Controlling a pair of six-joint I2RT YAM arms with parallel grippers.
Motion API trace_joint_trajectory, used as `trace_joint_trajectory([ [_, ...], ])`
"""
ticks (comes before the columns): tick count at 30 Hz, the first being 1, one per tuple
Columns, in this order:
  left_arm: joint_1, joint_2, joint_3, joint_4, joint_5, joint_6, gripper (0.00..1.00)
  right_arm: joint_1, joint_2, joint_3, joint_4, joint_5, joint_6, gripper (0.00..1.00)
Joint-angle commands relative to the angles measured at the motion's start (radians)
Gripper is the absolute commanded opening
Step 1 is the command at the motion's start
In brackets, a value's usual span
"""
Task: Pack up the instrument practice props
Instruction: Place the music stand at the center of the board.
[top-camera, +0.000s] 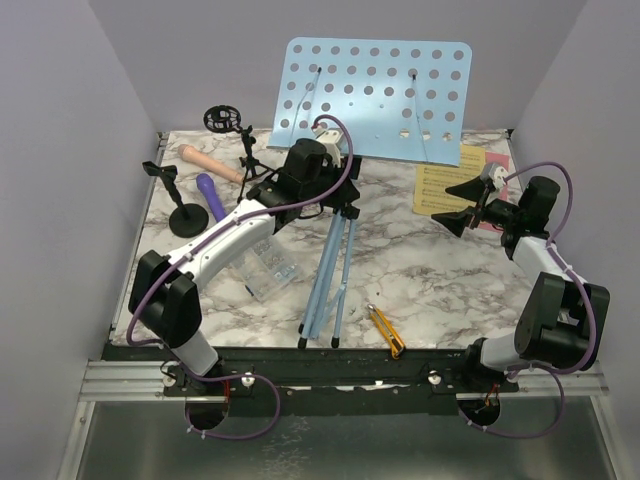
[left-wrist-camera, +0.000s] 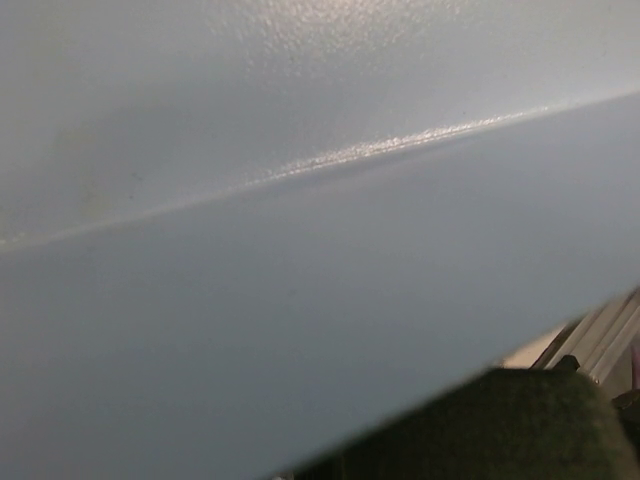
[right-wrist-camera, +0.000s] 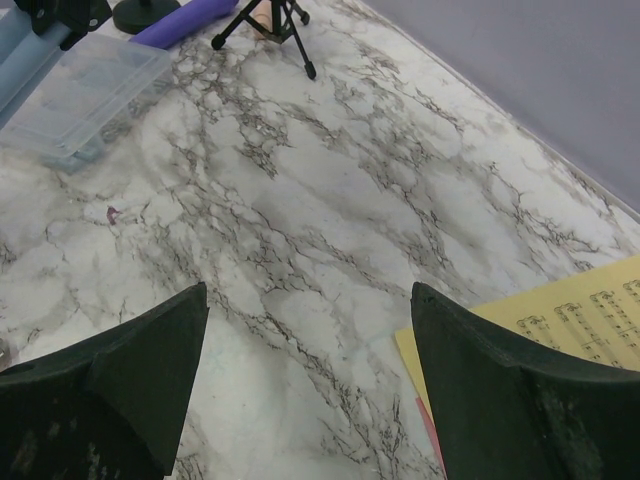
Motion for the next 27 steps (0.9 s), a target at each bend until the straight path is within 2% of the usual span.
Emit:
trace_joint_trajectory([
  [1,0.005,-0.034,0.039,0.254,0.049,-0.025,0.00,-0.008,0.017,0.020,-0.018,0.012,-0.011,0.85],
  [27,0.011,0.088,0.011,0.255,0.113,-0.065,0.00,-0.012,0.024,0.021,-0.019,0.012,-0.012,0.85],
])
